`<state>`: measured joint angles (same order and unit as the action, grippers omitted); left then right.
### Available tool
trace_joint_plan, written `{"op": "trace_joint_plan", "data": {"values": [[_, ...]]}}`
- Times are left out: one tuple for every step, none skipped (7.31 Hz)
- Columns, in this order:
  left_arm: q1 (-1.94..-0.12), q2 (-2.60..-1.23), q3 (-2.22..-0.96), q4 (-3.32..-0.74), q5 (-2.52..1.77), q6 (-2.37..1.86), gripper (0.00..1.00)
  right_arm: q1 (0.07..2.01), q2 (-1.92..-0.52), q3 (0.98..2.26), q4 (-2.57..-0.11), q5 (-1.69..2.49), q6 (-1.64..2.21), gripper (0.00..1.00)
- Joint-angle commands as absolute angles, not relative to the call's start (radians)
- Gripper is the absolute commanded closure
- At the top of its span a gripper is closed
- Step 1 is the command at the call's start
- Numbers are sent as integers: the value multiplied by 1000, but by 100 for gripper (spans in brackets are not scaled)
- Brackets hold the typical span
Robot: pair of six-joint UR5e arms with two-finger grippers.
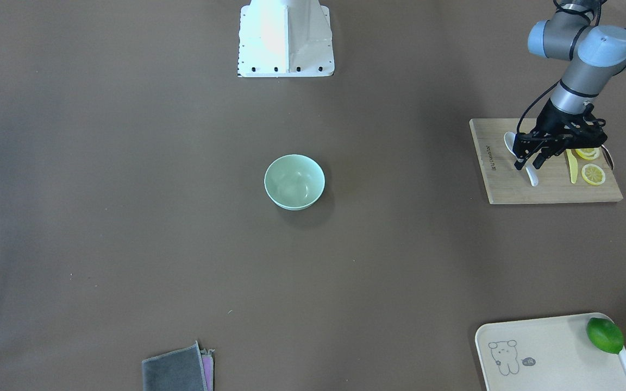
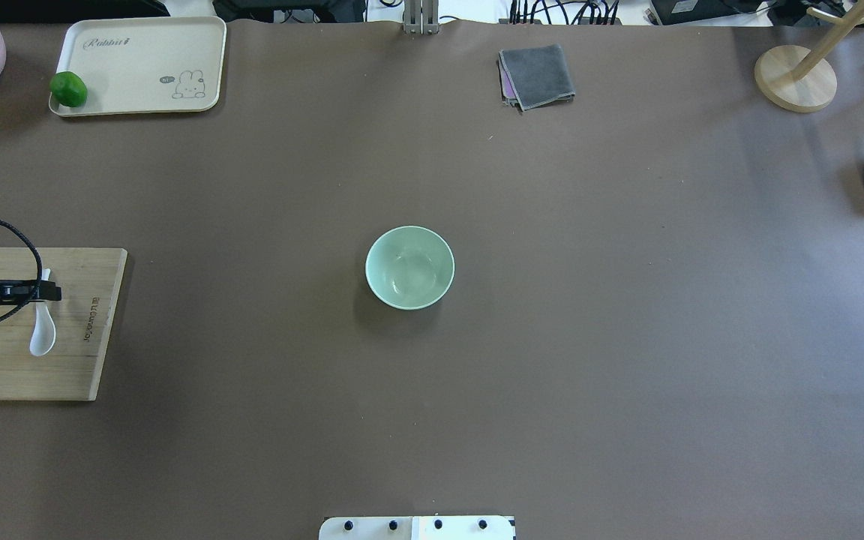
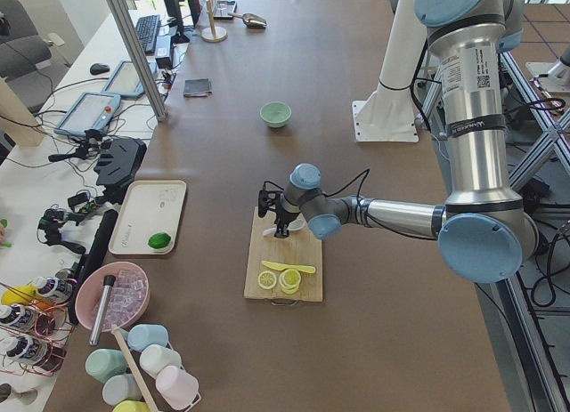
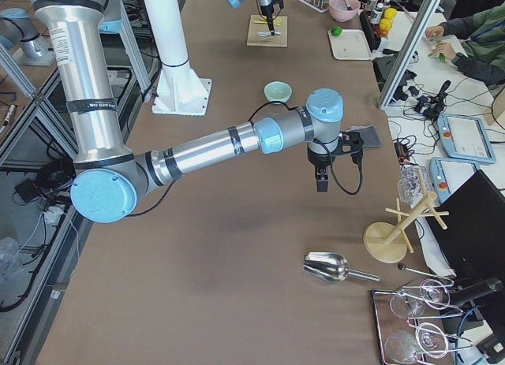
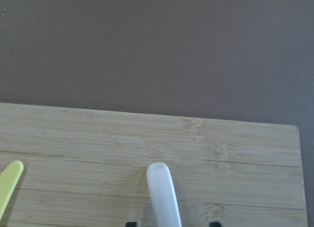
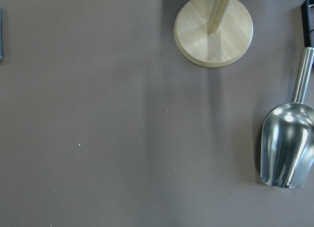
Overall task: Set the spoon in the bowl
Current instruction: 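Lower the left gripper onto the white spoon on the cutting board, then close the left gripper on the spoon handle and lift it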
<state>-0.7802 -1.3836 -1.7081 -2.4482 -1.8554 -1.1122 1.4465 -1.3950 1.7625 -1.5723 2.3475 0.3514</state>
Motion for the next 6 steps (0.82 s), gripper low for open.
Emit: {"op": "trace_joint_plan", "data": {"values": [[-779,-1387,-1713,-2450,-1861,-1112,98,1447,-1394,1763,-1572,2344,351,0],[-781,-1405,-1739,-2447,-1868,-1114,100,1447,-1396,1763,-1572,2341,347,0],[-781,-1425,-1779,-2439,-1931,-1124,100,1447,-1402,1763,-1572,2338,342,0],[-782,-1474,-1804,-2421,-1969,-1143,100,1447,-1414,1766,-1571,2339,338,0],[-782,-1567,-1799,-2380,-1968,-1249,100,1448,-1434,1773,-1569,2339,336,0],[-781,-1683,-1796,-2309,-1965,-1340,100,1453,-1445,1776,-1569,2339,336,0]]}}
